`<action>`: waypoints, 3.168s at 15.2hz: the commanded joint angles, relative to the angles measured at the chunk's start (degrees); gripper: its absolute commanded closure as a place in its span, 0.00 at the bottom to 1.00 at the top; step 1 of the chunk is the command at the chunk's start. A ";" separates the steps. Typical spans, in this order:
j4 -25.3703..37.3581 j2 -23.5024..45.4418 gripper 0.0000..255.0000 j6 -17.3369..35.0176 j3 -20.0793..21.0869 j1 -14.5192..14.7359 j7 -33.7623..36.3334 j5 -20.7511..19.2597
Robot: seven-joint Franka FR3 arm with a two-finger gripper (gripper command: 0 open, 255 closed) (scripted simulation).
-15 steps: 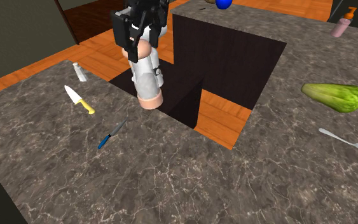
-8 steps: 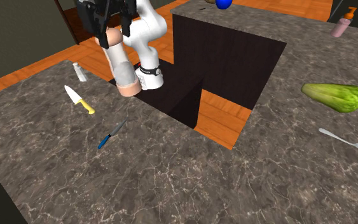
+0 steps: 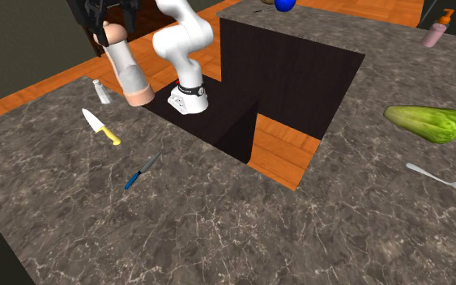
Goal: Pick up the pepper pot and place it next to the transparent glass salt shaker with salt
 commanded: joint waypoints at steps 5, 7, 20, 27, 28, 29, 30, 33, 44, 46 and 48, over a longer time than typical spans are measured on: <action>-5.23 -9.03 1.00 -1.98 -1.70 -3.54 -4.79 -5.11; -6.29 -11.65 1.00 -2.85 -2.38 -4.72 -6.65 -6.80; -7.20 -24.30 1.00 -8.04 -8.99 -11.65 -21.97 -18.82; -5.24 -27.92 1.00 -9.03 -13.42 -13.88 -30.11 -24.95; -6.18 -28.41 1.00 -8.57 -13.62 -14.05 -29.86 -25.17; -7.12 -28.88 1.00 -8.11 -13.83 -14.22 -29.62 -25.38; -8.04 -29.34 1.00 -7.65 -14.05 -14.39 -29.38 -25.61; -10.74 -30.69 1.00 -6.29 -14.76 -14.90 -28.69 -26.32; -19.84 -34.99 1.00 -1.31 -18.10 -16.69 -26.44 -29.51; -21.36 -35.66 1.00 -0.40 -18.83 -17.01 -26.06 -30.19; -22.85 -36.30 1.00 0.50 -19.60 -17.33 -25.70 -30.90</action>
